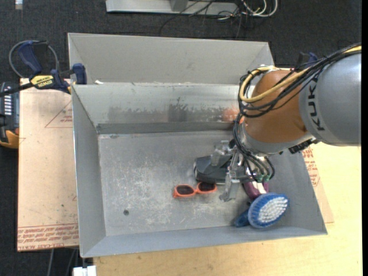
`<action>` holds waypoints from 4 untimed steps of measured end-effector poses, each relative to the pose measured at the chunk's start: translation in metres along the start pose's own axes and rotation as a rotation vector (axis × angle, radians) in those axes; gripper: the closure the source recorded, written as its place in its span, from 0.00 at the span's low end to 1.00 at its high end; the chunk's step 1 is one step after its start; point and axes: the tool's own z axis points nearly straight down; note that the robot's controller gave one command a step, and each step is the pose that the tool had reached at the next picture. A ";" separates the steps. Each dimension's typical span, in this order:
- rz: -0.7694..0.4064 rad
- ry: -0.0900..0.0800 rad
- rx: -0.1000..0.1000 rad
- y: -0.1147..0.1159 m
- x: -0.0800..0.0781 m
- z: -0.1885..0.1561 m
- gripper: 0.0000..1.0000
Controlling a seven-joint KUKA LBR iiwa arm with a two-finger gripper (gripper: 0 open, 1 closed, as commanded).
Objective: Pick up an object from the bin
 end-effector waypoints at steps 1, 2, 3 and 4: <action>-0.166 0.003 -0.002 0.045 0.031 0.006 0.00; -0.241 -0.001 -0.001 0.046 0.037 0.012 0.00; -0.179 0.000 -0.003 0.052 0.010 0.018 0.00; -0.108 0.001 -0.004 0.044 0.013 0.068 0.00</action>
Offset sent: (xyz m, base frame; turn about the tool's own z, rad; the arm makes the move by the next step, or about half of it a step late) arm -0.0385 0.0455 -0.0123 -0.2548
